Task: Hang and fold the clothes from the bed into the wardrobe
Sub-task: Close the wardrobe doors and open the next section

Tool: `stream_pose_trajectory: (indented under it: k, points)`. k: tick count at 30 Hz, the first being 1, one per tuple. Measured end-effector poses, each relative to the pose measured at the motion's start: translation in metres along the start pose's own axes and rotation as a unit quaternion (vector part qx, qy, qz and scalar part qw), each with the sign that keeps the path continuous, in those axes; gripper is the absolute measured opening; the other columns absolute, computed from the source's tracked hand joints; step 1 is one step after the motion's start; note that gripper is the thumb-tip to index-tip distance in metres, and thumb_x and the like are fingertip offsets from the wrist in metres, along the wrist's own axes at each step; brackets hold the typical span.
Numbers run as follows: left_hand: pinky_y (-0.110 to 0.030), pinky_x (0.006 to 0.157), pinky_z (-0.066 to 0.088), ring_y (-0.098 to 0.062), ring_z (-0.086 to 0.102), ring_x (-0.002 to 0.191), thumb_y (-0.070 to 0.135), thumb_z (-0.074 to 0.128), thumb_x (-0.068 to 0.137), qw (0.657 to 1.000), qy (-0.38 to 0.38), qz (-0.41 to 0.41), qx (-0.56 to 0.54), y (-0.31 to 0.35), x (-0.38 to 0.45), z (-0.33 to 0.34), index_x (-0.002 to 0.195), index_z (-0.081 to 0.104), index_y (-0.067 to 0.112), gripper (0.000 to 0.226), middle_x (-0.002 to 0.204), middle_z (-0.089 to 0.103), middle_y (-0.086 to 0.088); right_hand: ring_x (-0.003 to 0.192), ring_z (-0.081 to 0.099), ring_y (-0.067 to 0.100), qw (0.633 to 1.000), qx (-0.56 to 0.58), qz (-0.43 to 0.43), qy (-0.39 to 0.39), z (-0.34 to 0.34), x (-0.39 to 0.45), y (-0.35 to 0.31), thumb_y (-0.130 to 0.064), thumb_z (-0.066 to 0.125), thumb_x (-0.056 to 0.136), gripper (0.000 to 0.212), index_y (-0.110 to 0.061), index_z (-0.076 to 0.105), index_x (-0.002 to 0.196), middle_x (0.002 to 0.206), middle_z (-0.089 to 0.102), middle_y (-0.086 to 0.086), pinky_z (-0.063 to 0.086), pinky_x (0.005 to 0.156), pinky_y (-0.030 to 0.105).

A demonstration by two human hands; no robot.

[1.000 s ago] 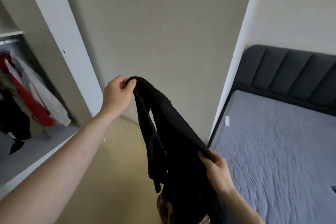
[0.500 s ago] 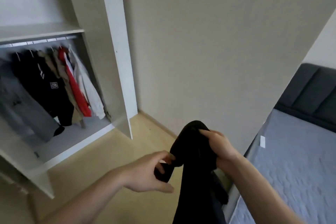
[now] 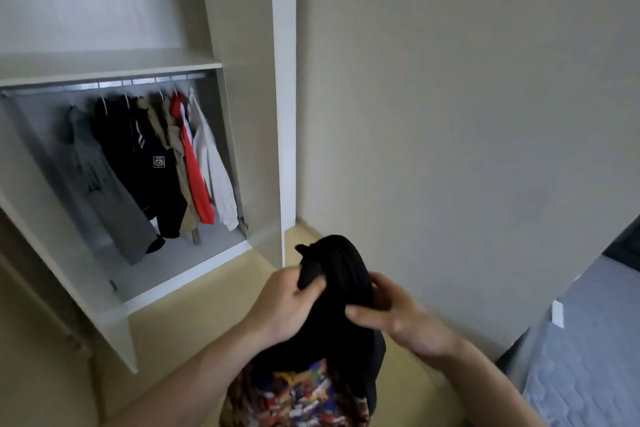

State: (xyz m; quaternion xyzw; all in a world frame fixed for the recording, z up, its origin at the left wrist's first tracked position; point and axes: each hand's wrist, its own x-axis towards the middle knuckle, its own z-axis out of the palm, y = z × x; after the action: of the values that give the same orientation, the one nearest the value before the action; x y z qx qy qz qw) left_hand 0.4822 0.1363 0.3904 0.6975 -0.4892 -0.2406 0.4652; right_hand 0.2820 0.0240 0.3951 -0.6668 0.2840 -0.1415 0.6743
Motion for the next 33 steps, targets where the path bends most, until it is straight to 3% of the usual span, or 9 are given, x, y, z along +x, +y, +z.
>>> stream_pose_trajectory:
  k: [7,11,15,18,20,23,27,31,33]
  points:
    - [-0.016,0.048,0.031,-0.005,0.044,0.05,0.05,0.058,0.097,0.994,0.087,-0.043,-0.059,-0.009,0.045,-0.04,0.059,0.045,0.022,0.048,0.054,0.042,0.012,0.112,0.06,-0.007,0.968,-0.245,0.016,0.047,0.046,0.033,0.031,-0.055,0.088,0.059,0.08,-0.047,0.051,0.13,0.119,0.065,-0.028,0.055,0.097,0.028]
    - [-0.038,0.078,0.055,-0.011,0.068,0.076,0.054,0.056,0.096,0.984,0.126,-0.098,-0.081,-0.01,0.072,-0.06,0.087,0.071,0.02,0.038,0.082,0.073,0.002,0.115,0.054,-0.013,0.964,-0.254,-0.007,0.075,0.053,0.053,0.023,-0.079,0.083,0.054,0.097,-0.055,0.037,0.136,0.129,0.051,-0.036,0.05,0.092,0.016]
    - [-0.041,0.092,0.056,-0.013,0.068,0.098,0.056,0.054,0.097,0.978,0.125,-0.133,-0.106,-0.01,0.103,-0.068,0.096,0.072,0.03,0.031,0.101,0.074,0.009,0.11,0.063,-0.006,0.979,-0.192,0.005,0.068,0.056,0.093,-0.002,-0.091,0.069,0.063,0.074,-0.054,0.049,0.124,0.119,0.065,-0.031,0.054,0.092,0.022]
    - [-0.039,0.09,0.055,-0.012,0.068,0.096,0.058,0.053,0.096,0.979,0.112,-0.138,-0.097,-0.02,0.129,-0.076,0.091,0.072,0.032,0.033,0.097,0.074,0.011,0.082,0.07,-0.003,0.978,-0.181,-0.013,0.101,0.046,0.135,-0.014,-0.061,0.057,0.096,0.021,-0.043,0.066,0.101,0.092,0.075,-0.022,0.056,0.073,0.024]
    - [-0.037,0.085,0.056,-0.009,0.07,0.087,0.062,0.052,0.091,0.984,0.109,-0.128,-0.055,-0.03,0.148,-0.085,0.085,0.074,0.029,0.04,0.086,0.075,0.011,0.06,0.063,0.006,0.975,-0.183,-0.018,0.123,0.024,0.166,-0.021,-0.032,0.049,0.104,0.028,-0.025,0.07,0.088,0.068,0.07,-0.011,0.049,0.057,0.027]
    - [-0.041,0.084,0.057,-0.009,0.071,0.08,0.065,0.05,0.084,0.987,0.093,-0.129,0.026,-0.053,0.181,-0.102,0.081,0.074,0.022,0.05,0.082,0.075,0.005,0.068,0.062,0.005,0.974,-0.154,-0.041,0.159,-0.02,0.21,-0.042,-0.024,0.046,0.101,0.034,-0.022,0.071,0.078,0.068,0.07,-0.014,0.043,0.057,0.016]
    - [-0.042,0.064,0.048,-0.015,0.06,0.056,0.071,0.047,0.089,0.975,0.06,-0.15,0.154,-0.08,0.226,-0.119,0.057,0.056,0.021,0.06,0.057,0.058,0.0,0.096,0.068,-0.006,0.979,-0.151,-0.122,0.055,-0.058,0.263,-0.089,-0.038,0.046,0.097,0.033,-0.039,0.078,0.1,0.099,0.077,-0.02,0.049,0.081,0.011]
    - [-0.029,0.072,0.054,0.003,0.064,0.081,0.057,0.071,0.08,0.968,0.097,-0.111,0.205,-0.091,0.261,-0.12,0.086,0.063,0.039,0.021,0.096,0.065,0.026,0.095,0.071,0.007,0.973,-0.178,-0.14,-0.036,-0.069,0.319,-0.112,-0.043,0.046,0.095,0.034,-0.028,0.075,0.102,0.097,0.077,-0.007,0.053,0.083,0.017]
    - [-0.021,0.084,0.052,0.01,0.058,0.105,0.059,0.072,0.075,0.974,0.023,-0.084,0.209,-0.09,0.278,-0.112,0.11,0.055,0.052,0.04,0.119,0.054,0.035,0.094,0.07,0.014,0.958,-0.239,-0.146,-0.065,-0.073,0.35,-0.117,-0.048,0.043,0.096,0.035,-0.027,0.072,0.102,0.094,0.075,-0.004,0.056,0.09,0.036]
